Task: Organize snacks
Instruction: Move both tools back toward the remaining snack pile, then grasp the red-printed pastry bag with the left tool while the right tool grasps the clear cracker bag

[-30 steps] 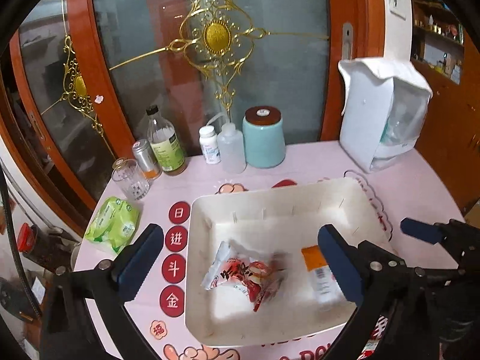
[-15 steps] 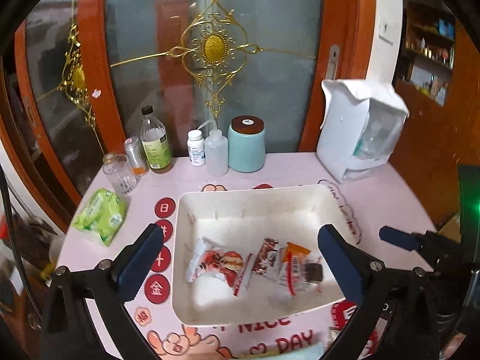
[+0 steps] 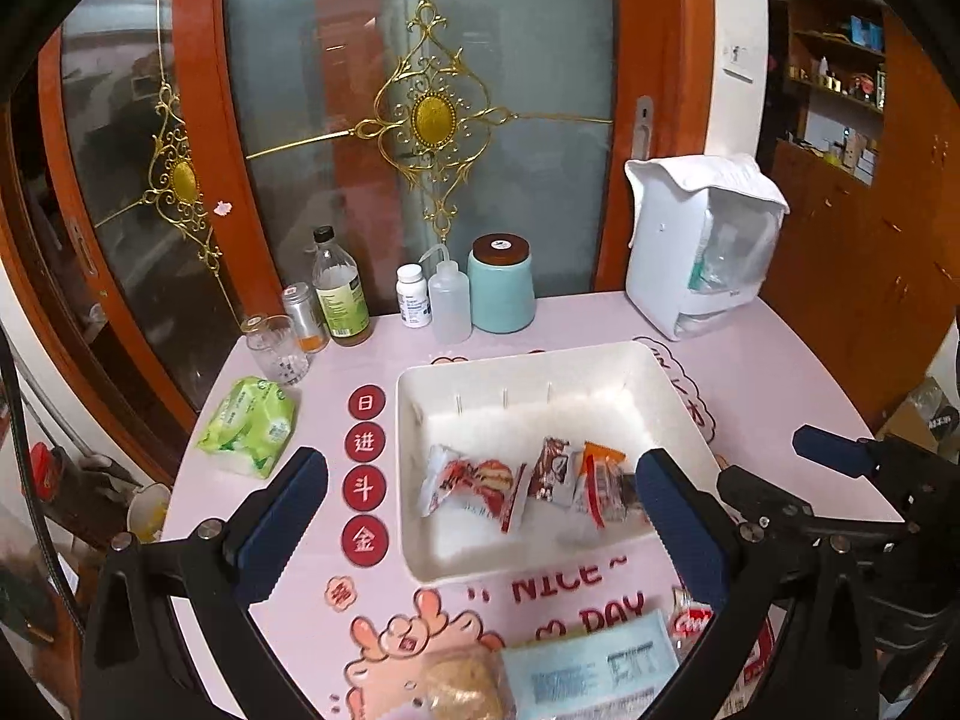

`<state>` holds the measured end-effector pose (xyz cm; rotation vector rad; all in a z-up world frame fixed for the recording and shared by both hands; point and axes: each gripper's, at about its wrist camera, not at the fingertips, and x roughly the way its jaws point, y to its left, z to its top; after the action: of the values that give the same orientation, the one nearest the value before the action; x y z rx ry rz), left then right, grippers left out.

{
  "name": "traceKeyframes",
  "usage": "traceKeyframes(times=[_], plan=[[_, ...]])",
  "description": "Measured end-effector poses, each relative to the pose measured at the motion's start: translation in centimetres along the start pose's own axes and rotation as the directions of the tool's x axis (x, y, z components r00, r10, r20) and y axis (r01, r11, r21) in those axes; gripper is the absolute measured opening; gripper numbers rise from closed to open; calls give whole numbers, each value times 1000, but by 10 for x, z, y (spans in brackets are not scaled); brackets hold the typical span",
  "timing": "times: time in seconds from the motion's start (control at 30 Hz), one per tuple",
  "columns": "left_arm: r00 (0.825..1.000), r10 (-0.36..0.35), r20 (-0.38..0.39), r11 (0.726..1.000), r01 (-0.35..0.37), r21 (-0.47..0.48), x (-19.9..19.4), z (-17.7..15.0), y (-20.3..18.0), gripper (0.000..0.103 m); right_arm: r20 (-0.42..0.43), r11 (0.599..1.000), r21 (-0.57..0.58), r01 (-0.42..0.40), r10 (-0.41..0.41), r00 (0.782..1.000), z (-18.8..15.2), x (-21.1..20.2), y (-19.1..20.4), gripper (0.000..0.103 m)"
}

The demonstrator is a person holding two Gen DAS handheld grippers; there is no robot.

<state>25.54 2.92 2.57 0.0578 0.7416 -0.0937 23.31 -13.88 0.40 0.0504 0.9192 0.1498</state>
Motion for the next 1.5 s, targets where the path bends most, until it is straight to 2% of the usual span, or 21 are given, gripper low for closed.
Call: traceKeyframes(times=[0.17,0.3,0.47,0.6,0.8,0.9,1.0,1.13,1.3,1.5], plan=[[999,-10,53,999,8,35,-48,-15,10,102,22,1000,-29,-11,12,1000,-22,-32,24,72],[997,-41,63,998,38,59,-78,-31,20,102,21,999,-46,-18,19,1000,-41,-50,42,72],[997,-43,70,996,37,82,-100,-55,36,102,15,998,-58,1,0,1000,-69,-63,60,72],[998,-50,32,996,47,73,-102,-85,52,102,-35,999,-41,-31,29,999,-96,-58,67,72],[994,-59,-89,998,60,5,-76,-146,76,102,-125,999,-21,-49,46,991,-146,-36,69,72],[983,-74,-167,997,68,-39,-57,-181,86,102,-190,998,5,-59,59,980,-173,-20,68,72],[965,-87,-245,995,71,-74,-39,-215,91,102,-271,997,57,-58,71,960,-198,2,63,72],[935,-95,-343,994,68,-88,-15,-254,89,102,-358,987,149,-53,104,928,-221,30,57,72],[904,-104,-415,994,80,-75,10,-280,78,102,-426,951,306,-34,169,889,-234,66,44,72],[878,-118,-465,992,86,-89,33,-290,67,102,-435,896,444,18,198,878,-232,91,31,72]])
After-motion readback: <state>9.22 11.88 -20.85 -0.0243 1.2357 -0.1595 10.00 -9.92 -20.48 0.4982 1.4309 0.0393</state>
